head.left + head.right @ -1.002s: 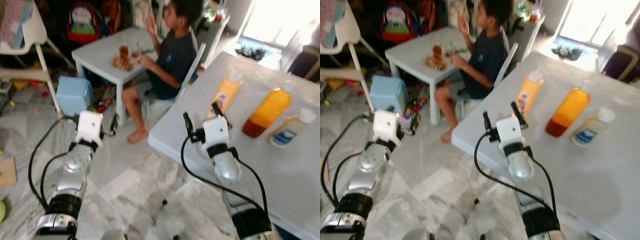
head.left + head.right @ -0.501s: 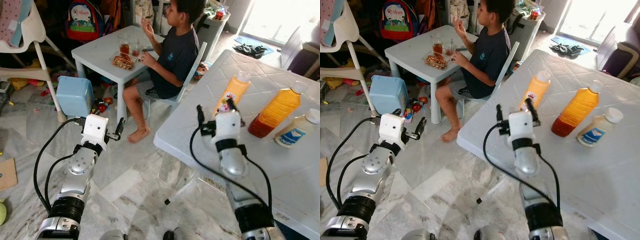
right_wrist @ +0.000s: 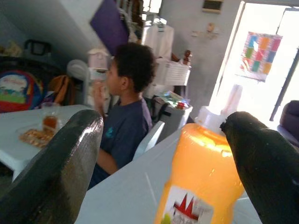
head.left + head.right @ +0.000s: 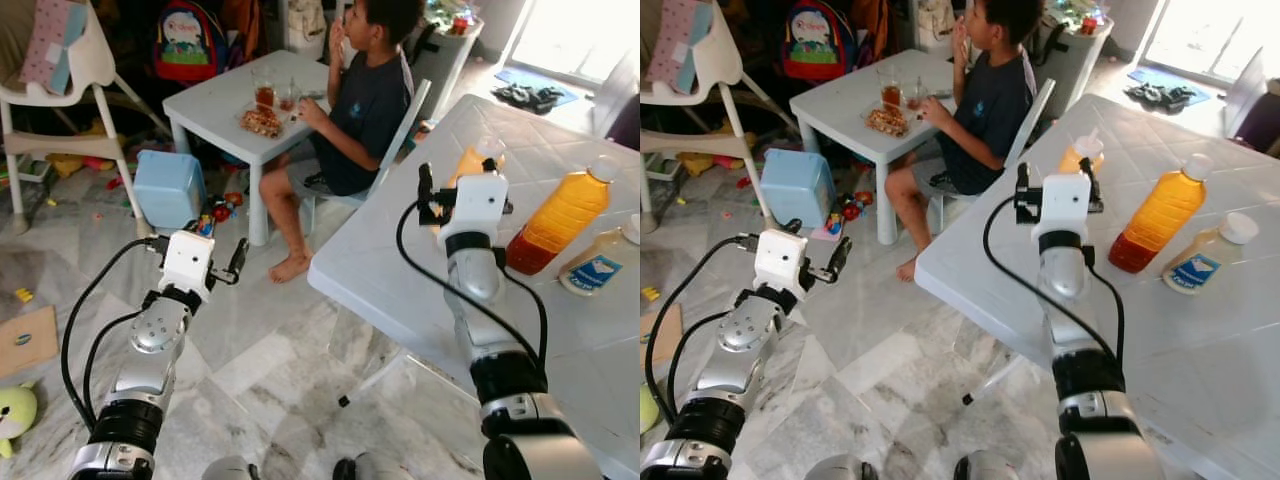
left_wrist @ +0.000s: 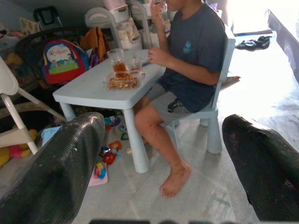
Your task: Restocking fridge
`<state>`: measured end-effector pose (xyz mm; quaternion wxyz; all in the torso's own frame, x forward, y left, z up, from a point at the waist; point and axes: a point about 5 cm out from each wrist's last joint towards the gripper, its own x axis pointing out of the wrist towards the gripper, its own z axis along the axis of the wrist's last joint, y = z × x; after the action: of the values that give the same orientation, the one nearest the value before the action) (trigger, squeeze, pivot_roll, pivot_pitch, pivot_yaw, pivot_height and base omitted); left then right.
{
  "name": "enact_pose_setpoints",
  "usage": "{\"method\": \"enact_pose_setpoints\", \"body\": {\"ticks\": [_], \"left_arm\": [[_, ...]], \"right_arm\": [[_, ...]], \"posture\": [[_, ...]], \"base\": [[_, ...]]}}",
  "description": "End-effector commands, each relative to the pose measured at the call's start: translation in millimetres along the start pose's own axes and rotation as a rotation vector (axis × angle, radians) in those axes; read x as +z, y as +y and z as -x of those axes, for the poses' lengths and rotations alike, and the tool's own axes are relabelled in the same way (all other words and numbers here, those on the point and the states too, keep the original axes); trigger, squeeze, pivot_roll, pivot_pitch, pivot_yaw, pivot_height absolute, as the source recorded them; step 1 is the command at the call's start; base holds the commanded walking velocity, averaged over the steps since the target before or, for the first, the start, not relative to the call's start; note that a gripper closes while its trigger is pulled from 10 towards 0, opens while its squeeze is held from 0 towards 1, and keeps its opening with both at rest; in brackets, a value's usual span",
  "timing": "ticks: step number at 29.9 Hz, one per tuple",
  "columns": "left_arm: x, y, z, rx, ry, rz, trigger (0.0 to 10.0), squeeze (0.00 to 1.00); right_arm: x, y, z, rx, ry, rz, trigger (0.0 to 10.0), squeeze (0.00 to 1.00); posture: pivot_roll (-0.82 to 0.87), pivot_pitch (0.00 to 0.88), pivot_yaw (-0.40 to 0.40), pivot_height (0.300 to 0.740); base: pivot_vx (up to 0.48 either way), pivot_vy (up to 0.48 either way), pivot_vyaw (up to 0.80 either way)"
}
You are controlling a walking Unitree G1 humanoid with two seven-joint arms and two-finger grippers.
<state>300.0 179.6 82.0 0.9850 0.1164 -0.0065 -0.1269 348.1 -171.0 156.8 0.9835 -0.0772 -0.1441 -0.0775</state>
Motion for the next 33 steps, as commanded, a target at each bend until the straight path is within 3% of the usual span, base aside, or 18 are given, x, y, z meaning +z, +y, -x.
{"method": "enact_pose_setpoints", "body": {"ticks": [1, 14, 19, 27, 33], "left_arm": [[2, 2.4, 0.9, -0.008, 0.003, -0.01, 10.0, 0.0], [3, 1.9, 1.2, -0.012, 0.005, -0.011, 10.0, 0.0], [5, 1.7, 2.1, -0.01, 0.0, -0.01, 10.0, 0.0], [5, 1.0, 0.7, -0.018, 0.005, -0.012, 10.0, 0.0], [5, -3.2, -2.1, -0.028, 0.007, -0.011, 10.0, 0.0]], "right_arm": [[5, -4.1, -6.5, -0.036, -0.016, -0.006, 10.0, 0.0], [10, 0.4, -8.7, -0.032, -0.066, 0.019, 10.0, 0.0], [20, -6.9, -6.8, -0.095, -0.127, 0.06, 10.0, 0.0], [26, -18.0, -0.4, -0.178, -0.148, 0.033, 10.0, 0.0], [17, -21.0, -3.9, -0.167, -0.082, -0.026, 10.0, 0.0]], "posture": [[0.06, 0.038, -0.029, 0.74], [0.05, 0.037, -0.033, 0.74], [0.06, 0.035, -0.033, 0.74], [0.04, 0.034, -0.024, 0.74], [0.04, 0.033, -0.023, 0.74]], "base": [[0.0, 0.0, 0.0], [0.0, 0.0, 0.0], [0.0, 0.0, 0.0], [0.0, 0.0, 0.0], [0.0, 0.0, 0.0]]}}
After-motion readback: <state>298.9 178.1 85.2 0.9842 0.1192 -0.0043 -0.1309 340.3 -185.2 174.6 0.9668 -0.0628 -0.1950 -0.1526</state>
